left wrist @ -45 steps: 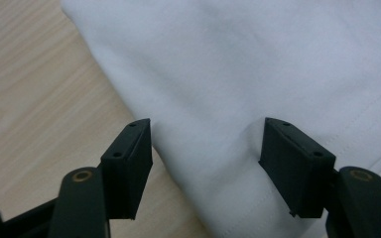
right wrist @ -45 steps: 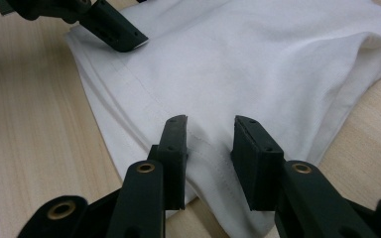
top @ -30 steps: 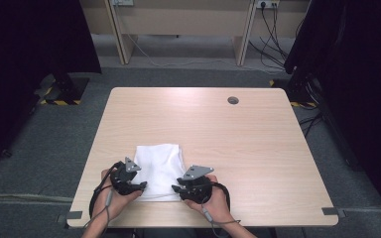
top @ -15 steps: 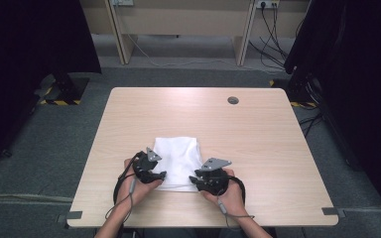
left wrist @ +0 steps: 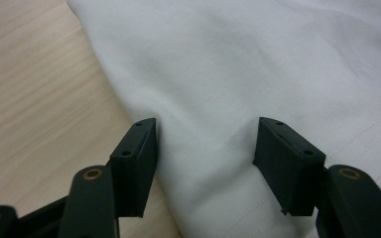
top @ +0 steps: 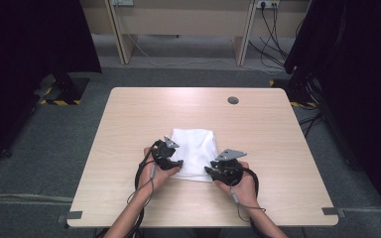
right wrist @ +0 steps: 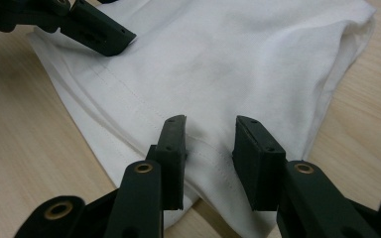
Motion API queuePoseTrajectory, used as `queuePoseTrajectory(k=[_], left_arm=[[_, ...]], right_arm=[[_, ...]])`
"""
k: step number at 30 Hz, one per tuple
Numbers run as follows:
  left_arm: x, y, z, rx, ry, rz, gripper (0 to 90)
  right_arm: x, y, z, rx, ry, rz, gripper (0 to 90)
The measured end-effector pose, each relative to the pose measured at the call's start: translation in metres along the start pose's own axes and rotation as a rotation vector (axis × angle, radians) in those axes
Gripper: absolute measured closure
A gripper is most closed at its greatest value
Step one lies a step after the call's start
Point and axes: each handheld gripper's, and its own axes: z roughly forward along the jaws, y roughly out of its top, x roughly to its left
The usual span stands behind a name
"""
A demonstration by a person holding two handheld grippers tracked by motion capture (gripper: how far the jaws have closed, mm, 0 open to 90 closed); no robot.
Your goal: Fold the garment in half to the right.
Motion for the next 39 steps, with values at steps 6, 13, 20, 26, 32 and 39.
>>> queuePoseTrajectory(k=[6, 13, 20, 26, 32, 39], left_arm=[[-0.006, 0.011, 0.009, -0.001, -0.003, 0.002, 41.0], [-0.008, 0.021, 0.017, 0.0, -0.002, 0.0, 40.9], [-0.012, 0.03, 0.023, 0.004, 0.008, 0.01, 40.9], [-0.012, 0.032, 0.026, 0.001, 0.006, 0.007, 40.8], [-0.013, 0.034, 0.028, -0.001, 0.007, 0.012, 40.8], [-0.014, 0.036, 0.029, -0.003, 0.007, 0.011, 40.8]], right_arm=[[-0.014, 0.0, -0.004, 0.014, -0.013, -0.007, 64.6], [-0.024, 0.002, -0.005, 0.026, -0.016, -0.012, 63.6], [-0.033, 0.002, -0.005, 0.032, -0.015, -0.009, 63.3], [-0.036, 0.003, -0.005, 0.043, -0.015, -0.02, 62.2], [-0.038, 0.004, -0.006, 0.054, -0.014, -0.031, 60.5], [-0.04, 0.005, -0.006, 0.066, -0.012, -0.04, 58.1]])
